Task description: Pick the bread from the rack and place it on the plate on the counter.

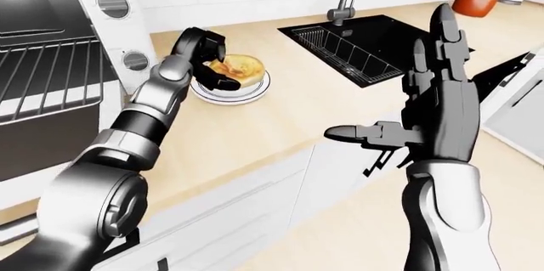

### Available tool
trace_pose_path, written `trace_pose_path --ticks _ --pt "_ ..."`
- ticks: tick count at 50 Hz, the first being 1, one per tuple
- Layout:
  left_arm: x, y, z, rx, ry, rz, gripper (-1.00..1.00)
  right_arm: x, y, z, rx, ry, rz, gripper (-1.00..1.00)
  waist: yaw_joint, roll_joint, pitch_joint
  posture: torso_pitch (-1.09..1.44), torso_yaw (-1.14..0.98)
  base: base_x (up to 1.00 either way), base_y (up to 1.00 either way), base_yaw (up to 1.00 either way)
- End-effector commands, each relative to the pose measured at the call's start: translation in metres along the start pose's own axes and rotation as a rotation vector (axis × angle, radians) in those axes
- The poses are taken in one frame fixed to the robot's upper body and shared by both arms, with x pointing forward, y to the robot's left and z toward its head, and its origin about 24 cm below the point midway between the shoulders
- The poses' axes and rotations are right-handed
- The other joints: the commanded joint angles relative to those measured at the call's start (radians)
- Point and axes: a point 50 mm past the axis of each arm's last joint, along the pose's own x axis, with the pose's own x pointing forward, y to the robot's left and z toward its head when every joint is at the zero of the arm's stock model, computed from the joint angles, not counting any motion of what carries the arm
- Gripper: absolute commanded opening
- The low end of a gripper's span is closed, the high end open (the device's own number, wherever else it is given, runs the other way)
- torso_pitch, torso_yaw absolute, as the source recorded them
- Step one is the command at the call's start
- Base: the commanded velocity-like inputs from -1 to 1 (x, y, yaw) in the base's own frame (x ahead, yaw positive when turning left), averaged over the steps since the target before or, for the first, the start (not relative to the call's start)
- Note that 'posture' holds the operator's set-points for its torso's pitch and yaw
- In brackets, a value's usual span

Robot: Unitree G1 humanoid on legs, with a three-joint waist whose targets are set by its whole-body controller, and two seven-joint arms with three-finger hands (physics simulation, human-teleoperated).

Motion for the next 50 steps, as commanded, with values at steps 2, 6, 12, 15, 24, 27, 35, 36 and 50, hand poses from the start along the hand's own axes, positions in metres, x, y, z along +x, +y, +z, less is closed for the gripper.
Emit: trace_pose_path --ticks 2,6,12,15,24,27,35,36,50 --pt "-0.001 0.012 0.029 0.005 -0.111 0.041 -1.0 0.001 -0.001 0.012 -0.011 -0.074 -0.004 1.0 -0.001 0.0 -0.025 0.0 -0.44 0.0 0.0 0.0" --pt "0.0 0.013 0.024 0.006 -0.1 0.057 -1.0 0.002 -0.001 0.014 -0.01 -0.076 -0.002 1.0 -0.002 0.001 -0.025 0.0 -0.44 0.0 0.0 0.0" --pt "0.0 0.011 0.021 0.002 -0.094 0.075 -1.0 0.002 -0.001 0.015 -0.011 -0.078 -0.001 1.0 -0.002 0.0 -0.026 0.0 -0.44 0.0 0.0 0.0" --pt "0.001 0.009 0.02 -0.007 -0.092 0.078 -1.0 0.003 -0.001 0.015 -0.011 -0.078 0.0 1.0 -0.002 0.0 -0.027 0.0 -0.44 0.0 0.0 0.0" --pt "0.001 0.008 0.016 -0.015 -0.09 0.115 -1.0 0.002 -0.001 0.013 -0.012 -0.076 -0.001 1.0 -0.001 -0.001 -0.028 0.0 -0.44 0.0 0.0 0.0" --pt "0.001 0.008 0.016 -0.016 -0.091 0.126 -1.0 0.002 -0.001 0.014 -0.011 -0.076 -0.001 1.0 -0.001 -0.001 -0.027 0.0 -0.44 0.0 0.0 0.0" --pt "0.001 0.008 0.012 0.003 -0.098 0.166 -1.0 0.001 -0.001 0.013 -0.011 -0.074 0.0 1.0 -0.002 -0.001 -0.028 0.0 -0.44 0.0 0.0 0.0" --pt "0.001 0.008 0.012 0.001 -0.099 0.167 -1.0 0.001 -0.001 0.013 -0.012 -0.074 -0.001 1.0 -0.002 -0.001 -0.028 0.0 -0.44 0.0 0.0 0.0" --pt "0.001 0.004 0.007 0.016 -0.099 0.177 -1.0 0.001 0.0 0.01 -0.013 -0.07 -0.002 1.0 -0.003 0.002 -0.032 0.0 -0.44 0.0 0.0 0.0"
